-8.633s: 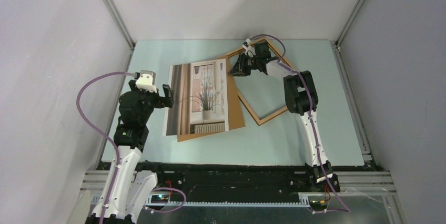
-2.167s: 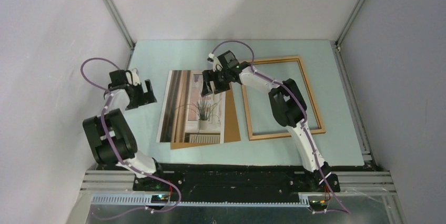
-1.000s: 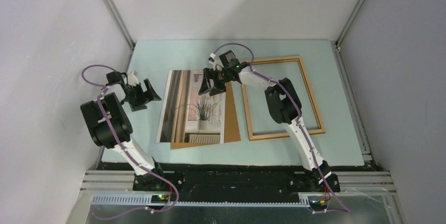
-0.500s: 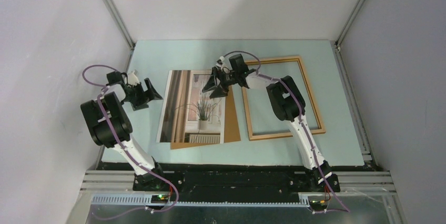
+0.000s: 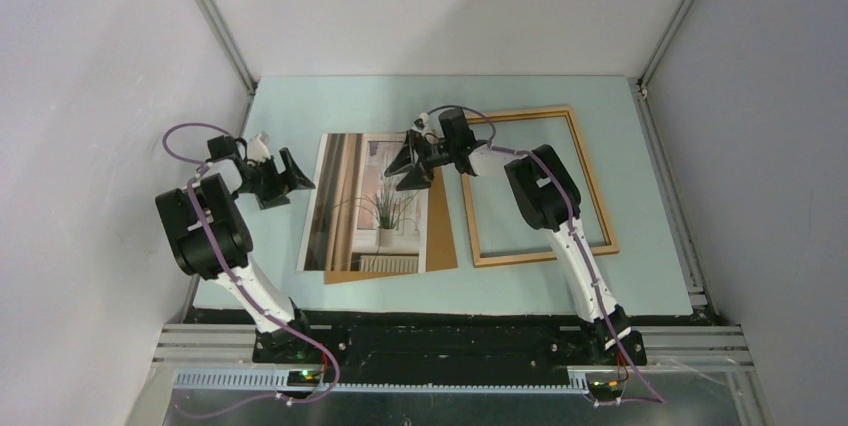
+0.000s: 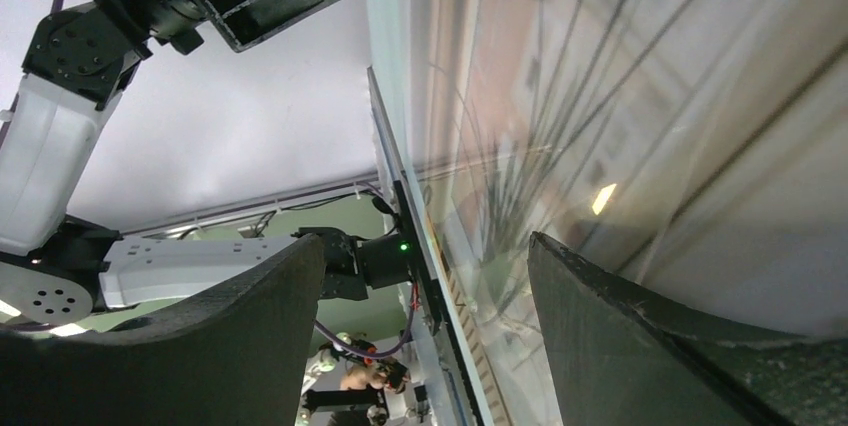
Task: Put the photo into the frame
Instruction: Pick up the photo frame item at the center of the board.
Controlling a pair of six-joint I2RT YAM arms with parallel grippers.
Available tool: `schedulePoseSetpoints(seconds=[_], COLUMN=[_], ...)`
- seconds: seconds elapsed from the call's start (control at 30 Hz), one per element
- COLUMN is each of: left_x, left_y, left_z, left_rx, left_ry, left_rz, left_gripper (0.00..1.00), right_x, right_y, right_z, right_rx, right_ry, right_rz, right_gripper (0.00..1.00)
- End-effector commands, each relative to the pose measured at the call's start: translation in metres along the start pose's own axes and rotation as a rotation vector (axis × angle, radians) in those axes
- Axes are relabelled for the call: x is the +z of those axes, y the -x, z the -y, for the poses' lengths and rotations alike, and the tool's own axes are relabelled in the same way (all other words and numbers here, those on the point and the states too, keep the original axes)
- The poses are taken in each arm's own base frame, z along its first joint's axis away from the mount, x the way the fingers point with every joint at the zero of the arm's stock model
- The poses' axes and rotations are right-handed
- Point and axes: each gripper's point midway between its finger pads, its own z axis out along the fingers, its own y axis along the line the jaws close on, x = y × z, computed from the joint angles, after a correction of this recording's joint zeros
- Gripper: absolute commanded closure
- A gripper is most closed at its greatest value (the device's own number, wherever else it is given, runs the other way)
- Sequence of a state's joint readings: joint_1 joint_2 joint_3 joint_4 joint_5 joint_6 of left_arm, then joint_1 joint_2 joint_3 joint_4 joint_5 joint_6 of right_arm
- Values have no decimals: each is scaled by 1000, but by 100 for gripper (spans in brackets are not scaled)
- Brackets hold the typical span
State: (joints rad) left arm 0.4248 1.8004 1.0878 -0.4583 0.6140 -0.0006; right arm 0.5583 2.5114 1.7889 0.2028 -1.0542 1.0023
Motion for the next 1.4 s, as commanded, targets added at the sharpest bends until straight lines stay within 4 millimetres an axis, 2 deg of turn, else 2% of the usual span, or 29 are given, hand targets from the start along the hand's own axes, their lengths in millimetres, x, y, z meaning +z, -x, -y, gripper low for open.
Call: schedulePoseSetpoints(seconds=[0.0,0.13,0.17,0.2,0.23,0.4,0.57,0.77,1.1,1.37], left_x=[8,6,5,2,-1,-7,-8,-8,0,6], left_y=[-26,-23,-23,-20,-19,-13,-14,-15,-22,-28], left_z=[4,-1,-3,-6,-6,-12,-19,-22,-18,-14], left_rx=[-39,-31,-28,-20,-13,3,0,-4,-24,-23], left_ry=[-20,16,29,57,68,127,168,183,132,111], left_rz=[-81,-70,-67,-56,-46,-21,-17,-16,-44,-66], left_gripper=[2,2,2,2,2,2,1,0,0,2], right_x=[-17,-26,-29,-32,-34,-44,-45,-41,-18,-8], right_y=[16,16,18,19,22,34,44,45,33,27], right_z=[-25,-10,-13,-8,-14,-10,-3,12,36,37], right_rx=[-105,-162,-182,-203,-230,-307,-331,-334,-263,-197], right_ry=[-19,-145,-159,-197,-208,-315,-371,-433,-434,-367], right_rz=[47,64,73,81,92,121,130,126,69,42], right_gripper=[22,22,22,22,22,21,21,21,21,21])
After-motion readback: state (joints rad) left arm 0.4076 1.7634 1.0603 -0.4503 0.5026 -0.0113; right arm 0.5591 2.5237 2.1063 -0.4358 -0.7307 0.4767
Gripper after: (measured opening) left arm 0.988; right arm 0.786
